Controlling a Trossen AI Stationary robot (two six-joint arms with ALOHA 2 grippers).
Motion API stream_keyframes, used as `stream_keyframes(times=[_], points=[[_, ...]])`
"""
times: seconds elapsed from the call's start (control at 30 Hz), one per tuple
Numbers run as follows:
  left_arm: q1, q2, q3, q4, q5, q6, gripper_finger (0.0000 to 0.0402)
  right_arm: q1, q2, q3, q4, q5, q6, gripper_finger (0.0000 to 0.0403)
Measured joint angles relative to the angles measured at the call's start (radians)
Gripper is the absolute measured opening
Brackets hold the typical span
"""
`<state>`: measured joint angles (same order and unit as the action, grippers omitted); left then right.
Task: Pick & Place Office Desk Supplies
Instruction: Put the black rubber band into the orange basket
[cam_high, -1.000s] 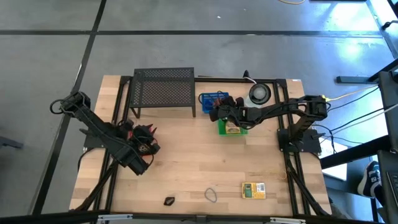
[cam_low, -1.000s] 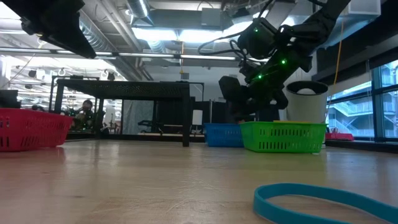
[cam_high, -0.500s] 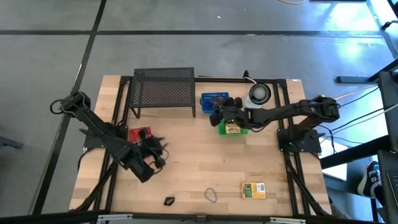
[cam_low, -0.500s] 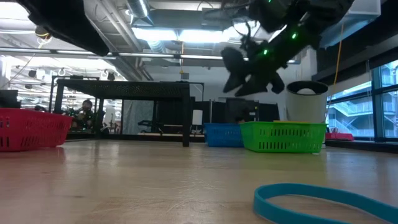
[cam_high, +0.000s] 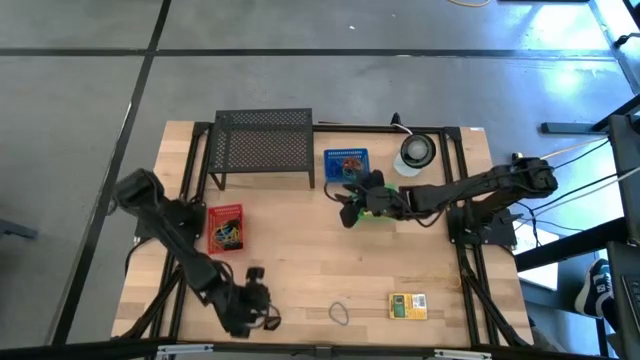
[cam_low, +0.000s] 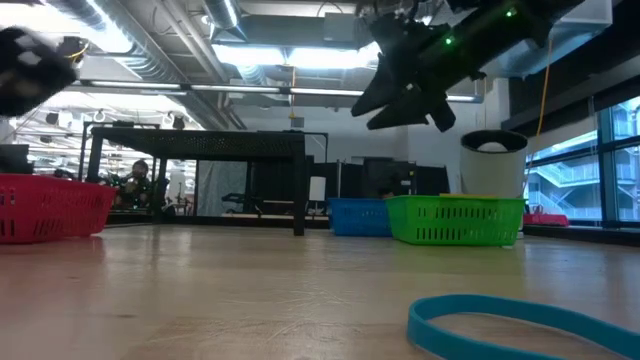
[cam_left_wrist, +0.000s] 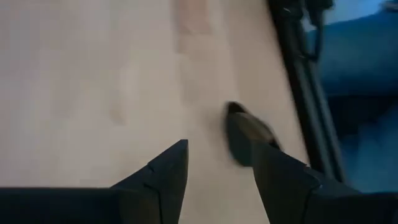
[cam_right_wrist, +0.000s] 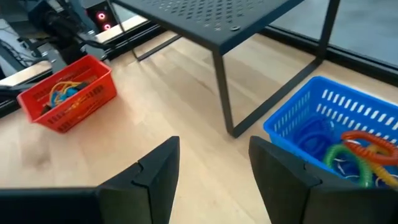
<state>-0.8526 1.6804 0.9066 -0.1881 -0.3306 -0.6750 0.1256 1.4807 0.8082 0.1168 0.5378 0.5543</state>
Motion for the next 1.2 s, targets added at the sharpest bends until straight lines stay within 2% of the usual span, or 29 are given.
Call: stream_keyframes(times=[0.2,0.53,0.7,0.87,1.07,1.2], points=[[-0.001,0.109,0.0,0.221,0.091,0.013,0.0172,0.013,0.0,0.0,-0.002,0.0,-0.001,0.0194],[0.001,0.155,0.002,0.191,0.087,0.03,0.0175,0.013,0.0,0.0,-0.005,0.003,-0.001,0.0194],[0.019,0.155,0.002,0.188,0.089,0.125,0.017,0.013,0.0,0.0,-0.006,0.003,-0.001,0.0194],[0.031,0.155,0.002,0.183,0.114,0.184,0.0125,0.013,0.0,0.0,-0.006,0.004,-0.001,0.0194],[0.032,0.155,0.002,0.17,0.129,0.241,0.002,0.013,0.001,0.0,-0.006,0.004,0.0,0.0194],[0.029,0.141,0.0,0.163,0.125,0.309,0.0008,0.013,0.001,0.0,-0.006,0.004,0.001,0.0194]])
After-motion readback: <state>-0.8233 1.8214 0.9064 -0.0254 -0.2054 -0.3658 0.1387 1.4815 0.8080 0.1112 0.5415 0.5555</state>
